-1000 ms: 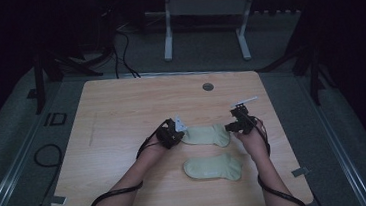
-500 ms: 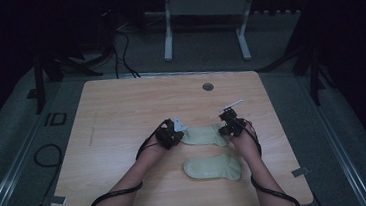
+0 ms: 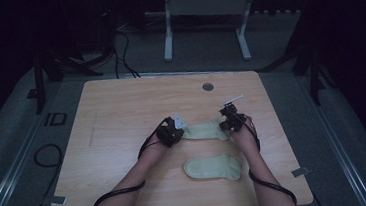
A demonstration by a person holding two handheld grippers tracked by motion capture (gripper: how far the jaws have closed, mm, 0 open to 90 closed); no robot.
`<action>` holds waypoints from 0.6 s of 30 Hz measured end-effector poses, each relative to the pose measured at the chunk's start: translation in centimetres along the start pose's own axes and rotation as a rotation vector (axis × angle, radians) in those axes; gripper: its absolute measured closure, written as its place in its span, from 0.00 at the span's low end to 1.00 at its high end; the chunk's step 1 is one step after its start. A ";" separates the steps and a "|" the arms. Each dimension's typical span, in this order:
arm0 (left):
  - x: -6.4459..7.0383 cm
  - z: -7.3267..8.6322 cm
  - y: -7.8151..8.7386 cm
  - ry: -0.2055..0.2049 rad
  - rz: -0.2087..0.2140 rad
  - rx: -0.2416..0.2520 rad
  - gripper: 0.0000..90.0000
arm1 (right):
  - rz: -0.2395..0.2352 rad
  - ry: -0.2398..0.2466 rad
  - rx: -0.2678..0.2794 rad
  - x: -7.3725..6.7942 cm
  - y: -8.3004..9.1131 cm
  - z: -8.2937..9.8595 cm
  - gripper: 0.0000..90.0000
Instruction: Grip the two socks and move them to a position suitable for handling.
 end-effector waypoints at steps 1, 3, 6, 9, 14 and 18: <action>-0.1 0.0 0.0 0.000 0.001 -0.001 0.99 | 0.002 0.002 0.000 0.0 0.0 -0.1 0.98; -0.2 0.0 -0.1 0.001 0.004 -0.005 0.99 | 0.004 0.004 -0.004 0.0 -0.1 -0.2 0.98; -0.4 -0.1 -0.1 0.016 0.012 -0.014 0.99 | 0.009 0.010 -0.010 -0.1 -0.1 -0.3 0.98; -0.4 -0.1 0.0 0.023 0.004 -0.019 0.97 | 0.004 0.011 -0.014 -0.2 -0.1 -0.3 0.96; -0.6 -0.2 0.8 0.062 0.030 -0.011 0.75 | -0.023 0.008 -0.006 -0.6 0.1 0.0 0.94; -0.4 -0.3 1.8 0.093 0.050 0.014 0.69 | -0.058 0.008 0.015 -0.9 0.5 0.4 0.86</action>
Point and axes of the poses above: each handheld gripper's, and its own axes: y roughly backward along the jaws, z roughly out of its underside, x roughly to its right, the point moved 8 cm from there along -y, roughly forward along the jaws, and after that the axes turned 13 degrees about -y, right-handed, at the moved point
